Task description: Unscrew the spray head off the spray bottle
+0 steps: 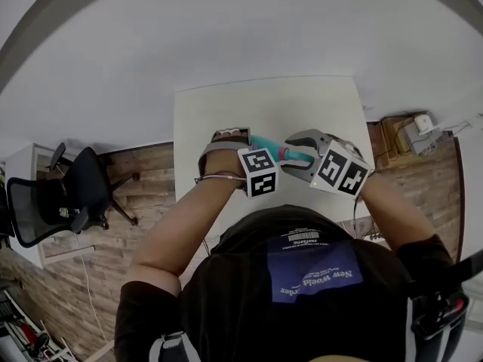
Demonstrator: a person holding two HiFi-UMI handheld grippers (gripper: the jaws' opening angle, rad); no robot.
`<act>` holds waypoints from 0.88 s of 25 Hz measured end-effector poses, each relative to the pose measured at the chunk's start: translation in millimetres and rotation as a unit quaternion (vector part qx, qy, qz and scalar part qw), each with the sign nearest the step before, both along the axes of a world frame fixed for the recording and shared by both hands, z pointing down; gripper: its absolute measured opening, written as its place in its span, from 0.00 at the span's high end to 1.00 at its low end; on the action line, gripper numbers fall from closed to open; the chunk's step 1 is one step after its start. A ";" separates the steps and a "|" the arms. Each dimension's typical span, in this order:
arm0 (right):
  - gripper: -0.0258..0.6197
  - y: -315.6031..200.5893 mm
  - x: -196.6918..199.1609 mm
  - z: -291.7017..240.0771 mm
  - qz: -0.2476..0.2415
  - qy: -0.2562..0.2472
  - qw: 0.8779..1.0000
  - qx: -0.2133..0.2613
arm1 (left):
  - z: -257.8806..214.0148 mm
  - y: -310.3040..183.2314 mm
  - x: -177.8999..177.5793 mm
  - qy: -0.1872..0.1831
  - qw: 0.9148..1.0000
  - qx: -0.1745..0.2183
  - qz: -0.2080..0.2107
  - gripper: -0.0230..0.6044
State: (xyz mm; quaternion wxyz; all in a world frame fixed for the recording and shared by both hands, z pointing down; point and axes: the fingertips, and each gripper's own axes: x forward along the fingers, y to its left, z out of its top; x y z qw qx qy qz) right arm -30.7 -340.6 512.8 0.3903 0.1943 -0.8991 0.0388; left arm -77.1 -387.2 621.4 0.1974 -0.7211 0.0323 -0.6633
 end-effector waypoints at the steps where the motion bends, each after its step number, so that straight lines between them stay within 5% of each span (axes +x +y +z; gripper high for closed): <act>1: 0.62 0.2 -4.4 0.0 -0.001 -0.005 1.000 0.000 | -3.2 0.9 -2.0 -0.001 1.000 0.003 -0.003 0.29; 22: 0.76 6.2 -13.9 -17.3 -0.016 0.019 0.997 0.067 | -16.1 10.3 -12.5 -0.007 1.000 0.010 -0.027 0.28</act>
